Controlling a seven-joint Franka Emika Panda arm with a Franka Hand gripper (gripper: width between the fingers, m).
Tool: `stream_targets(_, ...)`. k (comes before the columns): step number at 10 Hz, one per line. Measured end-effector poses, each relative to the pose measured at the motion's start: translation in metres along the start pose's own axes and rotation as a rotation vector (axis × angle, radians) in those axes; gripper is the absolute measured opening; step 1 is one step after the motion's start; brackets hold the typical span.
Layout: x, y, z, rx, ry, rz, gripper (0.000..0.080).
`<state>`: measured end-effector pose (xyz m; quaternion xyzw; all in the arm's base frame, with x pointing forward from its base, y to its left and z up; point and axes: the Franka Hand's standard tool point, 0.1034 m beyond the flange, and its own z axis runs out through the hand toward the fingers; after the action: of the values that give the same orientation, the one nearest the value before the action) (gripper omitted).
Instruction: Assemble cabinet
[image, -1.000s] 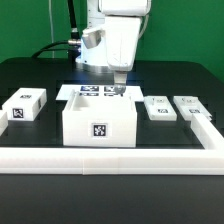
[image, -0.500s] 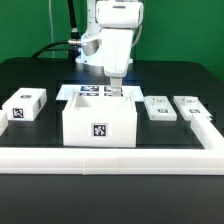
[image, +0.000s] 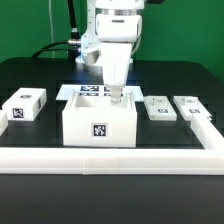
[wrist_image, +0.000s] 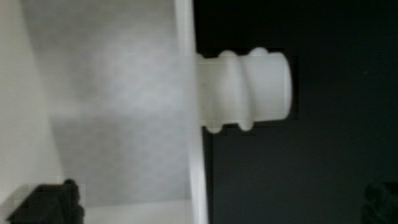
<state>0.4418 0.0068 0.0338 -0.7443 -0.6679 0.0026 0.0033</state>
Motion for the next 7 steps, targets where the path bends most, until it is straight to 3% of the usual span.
stream_targets(3,-0.0003,-0.0055,0.0088,0.017,0.0,0.004,0.0798)
stream_targets(5,-0.0003,-0.0056,0.0089,0.018,0.0,0.004,0.0545)
stream_targets(6,-0.0003,-0.0056,0.009,0.018,0.0,0.004,0.0545)
stream_targets(7,-0.0003,-0.0057,0.0091,0.018,0.0,0.005,0.0353)
